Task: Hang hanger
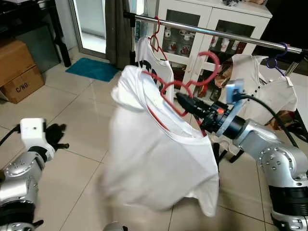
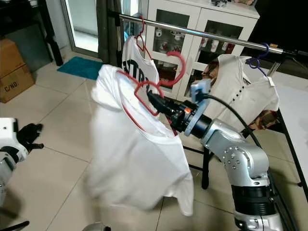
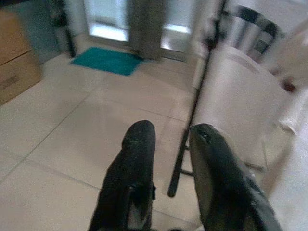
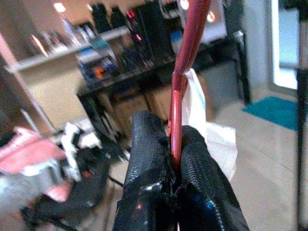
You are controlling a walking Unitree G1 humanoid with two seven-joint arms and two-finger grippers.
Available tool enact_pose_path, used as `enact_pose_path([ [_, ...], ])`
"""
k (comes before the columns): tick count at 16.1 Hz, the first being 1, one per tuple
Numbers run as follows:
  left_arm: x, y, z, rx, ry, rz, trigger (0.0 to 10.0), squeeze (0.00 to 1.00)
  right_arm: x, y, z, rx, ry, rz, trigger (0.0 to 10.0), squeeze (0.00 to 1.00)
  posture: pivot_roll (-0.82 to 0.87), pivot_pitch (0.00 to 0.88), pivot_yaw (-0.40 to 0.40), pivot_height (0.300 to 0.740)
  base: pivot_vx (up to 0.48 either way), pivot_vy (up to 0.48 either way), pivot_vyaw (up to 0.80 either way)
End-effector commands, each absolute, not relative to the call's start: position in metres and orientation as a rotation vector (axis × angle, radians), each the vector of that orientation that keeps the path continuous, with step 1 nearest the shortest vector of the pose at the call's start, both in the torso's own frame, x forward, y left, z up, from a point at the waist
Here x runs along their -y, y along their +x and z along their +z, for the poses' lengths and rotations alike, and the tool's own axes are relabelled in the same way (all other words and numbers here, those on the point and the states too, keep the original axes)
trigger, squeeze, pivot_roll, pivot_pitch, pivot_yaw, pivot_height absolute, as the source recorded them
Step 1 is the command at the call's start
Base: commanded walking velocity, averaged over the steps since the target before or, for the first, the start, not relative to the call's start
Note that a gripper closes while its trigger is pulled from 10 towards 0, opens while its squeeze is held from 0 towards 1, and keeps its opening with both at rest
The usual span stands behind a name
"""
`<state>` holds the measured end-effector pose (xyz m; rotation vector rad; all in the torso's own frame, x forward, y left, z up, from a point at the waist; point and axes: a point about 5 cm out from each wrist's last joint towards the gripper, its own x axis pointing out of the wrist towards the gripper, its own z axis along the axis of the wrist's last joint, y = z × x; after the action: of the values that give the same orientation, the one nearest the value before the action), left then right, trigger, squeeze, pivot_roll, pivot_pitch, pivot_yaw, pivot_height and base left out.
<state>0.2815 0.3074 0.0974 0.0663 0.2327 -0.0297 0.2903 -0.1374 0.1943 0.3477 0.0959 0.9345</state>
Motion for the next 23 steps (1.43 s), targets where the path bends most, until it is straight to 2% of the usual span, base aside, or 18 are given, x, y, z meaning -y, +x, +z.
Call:
enact_pose_path([
  [1,-0.302,0.285,0.104,-0.232,0.129,-0.095,10.0,1.0,0.138,0.294,0.197,-0.11,0.306,0.92,10.0,0.0,-0.01,0.0,-0.069,0.71,0.0,0.0,0.0],
  [3,-0.291,0.295,0.122,-0.183,0.217,-0.153,10.0,1.0,0.133,0.293,0.194,-0.138,0.279,0.928,10.0,0.0,0.0,0.0,-0.073,0.71,0.0,0.0,0.0],
  [7,-0.196,0.32,0.159,-0.018,0.088,-0.466,10.0,1.0,0.117,0.292,0.192,-0.175,0.268,0.91,10.0,0.0,-0.01,0.0,-0.076,0.71,0.0,0.0,0.0],
  [8,-0.182,0.322,0.162,-0.009,0.058,-0.515,10.0,0.95,0.115,0.292,0.191,-0.176,0.27,0.905,10.0,0.0,-0.01,0.0,-0.073,0.71,0.0,0.0,0.0],
  [9,-0.149,0.324,0.164,-0.007,-0.019,-0.595,10.0,0.0,0.108,0.291,0.188,-0.181,0.276,0.893,10.0,0.0,-0.02,0.0,-0.07,0.71,0.0,0.0,0.0],
  [11,-0.141,0.327,0.162,-0.025,-0.018,-0.577,10.0,0.0,0.106,0.29,0.186,-0.185,0.278,0.893,10.0,0.0,-0.03,0.0,-0.067,0.71,0.0,0.0,0.0],
  [15,-0.138,0.335,0.161,-0.05,0.016,-0.346,10.0,0.0,0.106,0.286,0.191,-0.166,0.3,0.915,10.0,0.0,-0.04,0.0,-0.067,0.71,0.0,0.0,0.0],
  [19,-0.128,0.33,0.158,-0.061,0.004,-0.341,10.0,0.0,0.109,0.288,0.193,-0.155,0.306,0.92,10.0,0.0,-0.04,0.0,-0.071,0.71,0.0,0.0,0.0],
  [23,-0.132,0.333,0.157,-0.074,0.014,-0.319,10.0,0.0,0.107,0.287,0.196,-0.141,0.312,0.947,10.0,0.0,-0.04,0.0,-0.068,0.71,0.0,0.0,0.0],
])
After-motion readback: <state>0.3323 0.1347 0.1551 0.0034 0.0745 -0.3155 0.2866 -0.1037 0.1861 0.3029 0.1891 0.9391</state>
